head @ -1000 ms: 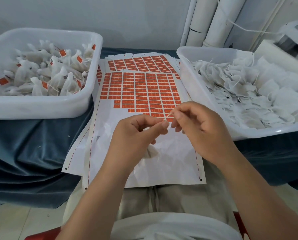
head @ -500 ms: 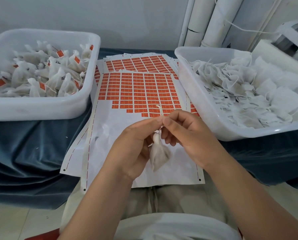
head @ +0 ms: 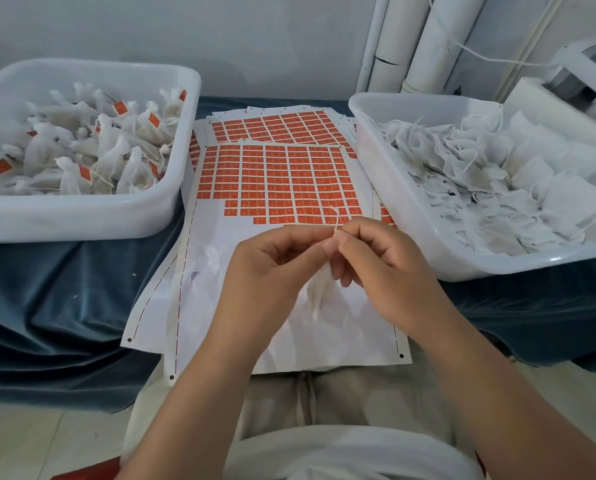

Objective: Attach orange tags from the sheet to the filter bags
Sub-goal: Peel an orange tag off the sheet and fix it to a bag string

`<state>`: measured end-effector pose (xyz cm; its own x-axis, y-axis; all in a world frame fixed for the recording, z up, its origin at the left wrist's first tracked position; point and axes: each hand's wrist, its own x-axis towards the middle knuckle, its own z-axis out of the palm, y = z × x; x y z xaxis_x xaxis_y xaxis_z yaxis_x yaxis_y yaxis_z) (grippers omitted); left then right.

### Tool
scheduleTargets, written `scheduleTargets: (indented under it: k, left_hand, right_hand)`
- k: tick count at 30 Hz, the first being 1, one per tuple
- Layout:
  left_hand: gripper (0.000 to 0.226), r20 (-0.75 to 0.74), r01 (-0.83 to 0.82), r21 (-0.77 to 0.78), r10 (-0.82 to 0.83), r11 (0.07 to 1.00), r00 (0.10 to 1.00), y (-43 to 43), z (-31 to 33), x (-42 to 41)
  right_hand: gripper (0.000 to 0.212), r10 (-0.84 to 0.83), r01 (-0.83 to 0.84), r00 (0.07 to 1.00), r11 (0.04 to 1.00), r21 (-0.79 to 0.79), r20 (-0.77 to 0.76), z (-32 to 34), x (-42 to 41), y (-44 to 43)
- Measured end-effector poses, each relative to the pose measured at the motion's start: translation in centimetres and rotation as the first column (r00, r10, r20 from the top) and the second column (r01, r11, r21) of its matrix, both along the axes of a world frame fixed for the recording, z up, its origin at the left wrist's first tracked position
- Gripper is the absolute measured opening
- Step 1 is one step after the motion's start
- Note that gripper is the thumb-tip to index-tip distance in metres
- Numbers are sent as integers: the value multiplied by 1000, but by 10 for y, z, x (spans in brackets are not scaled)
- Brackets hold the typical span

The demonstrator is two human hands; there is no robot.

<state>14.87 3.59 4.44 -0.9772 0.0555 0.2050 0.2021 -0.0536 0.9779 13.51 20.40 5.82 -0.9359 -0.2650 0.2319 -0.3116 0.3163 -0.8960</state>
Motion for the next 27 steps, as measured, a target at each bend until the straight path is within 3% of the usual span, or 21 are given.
scheduleTargets:
  k: [3, 6, 9, 11, 15, 24, 27]
  left_hand:
    - [17, -162, -108, -186, 78, 977, 984, -1, -2, -1]
    - [16, -467, -332, -454, 96, 827, 879, -2, -7, -3]
    - [15, -617, -434, -555, -1, 709, 787, -8, -10, -7]
    - [15, -573, -351, -544, -32, 762, 819, -12, -8, -8]
    - [18, -364, -186, -370, 42, 910, 931, -10, -3, -5]
    - [10, -198, -228, -266, 179, 936, 964, 15, -7, 5]
    - [16, -182, -247, -254, 205, 935, 962, 18, -4, 7]
  right_hand:
    - [27, 41, -41, 999, 999, -7, 28, 1, 0, 0]
    - [30, 21, -19, 999, 996, 85, -29, -1, 1, -1]
    - [32, 6, 21, 992, 977, 210, -129, -2, 2, -1]
    - [31, 25, -4, 994, 982, 191, -108, -1, 3, 0]
    - [27, 40, -36, 998, 995, 92, -38, -4, 2, -2]
    - [28, 0, 5, 999, 995, 99, -42, -5, 6, -8]
    - [33, 11, -8, 999, 995, 99, -33, -3, 7, -8]
